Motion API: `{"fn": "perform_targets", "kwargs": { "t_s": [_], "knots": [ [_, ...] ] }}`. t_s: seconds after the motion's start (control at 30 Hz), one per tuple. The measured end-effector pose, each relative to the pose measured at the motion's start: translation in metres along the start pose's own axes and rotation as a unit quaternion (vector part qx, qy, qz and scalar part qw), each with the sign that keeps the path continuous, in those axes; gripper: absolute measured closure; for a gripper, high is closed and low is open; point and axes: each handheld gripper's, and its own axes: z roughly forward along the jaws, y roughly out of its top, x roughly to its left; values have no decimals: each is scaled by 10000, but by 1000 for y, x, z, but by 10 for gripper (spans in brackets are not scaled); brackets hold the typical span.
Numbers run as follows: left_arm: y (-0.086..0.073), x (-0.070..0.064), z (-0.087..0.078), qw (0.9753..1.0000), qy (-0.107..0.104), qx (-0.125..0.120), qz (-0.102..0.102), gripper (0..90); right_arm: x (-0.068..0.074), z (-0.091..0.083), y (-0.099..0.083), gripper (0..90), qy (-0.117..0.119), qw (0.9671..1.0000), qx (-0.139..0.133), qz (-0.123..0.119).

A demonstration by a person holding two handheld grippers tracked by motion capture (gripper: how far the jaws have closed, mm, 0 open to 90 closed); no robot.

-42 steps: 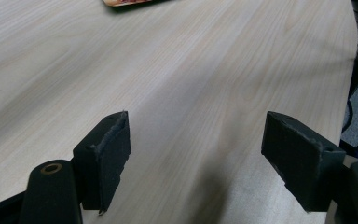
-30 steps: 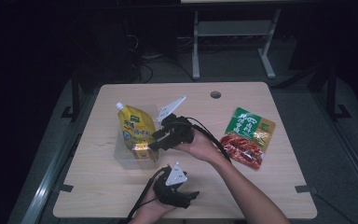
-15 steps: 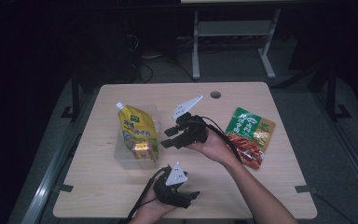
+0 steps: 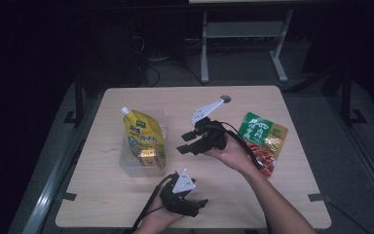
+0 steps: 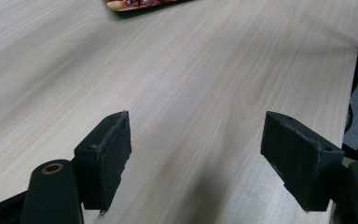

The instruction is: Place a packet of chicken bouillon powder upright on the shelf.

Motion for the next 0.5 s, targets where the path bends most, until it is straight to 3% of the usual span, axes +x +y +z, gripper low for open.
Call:
{"fn": "perform_targets", "kwargs": {
  "t_s": [0.5],
  "knots": [
    [0,3,-2,9999,2,-113,-103,227,-12,-27,-22,391,-195,9990,-167,367]
  ]
}}
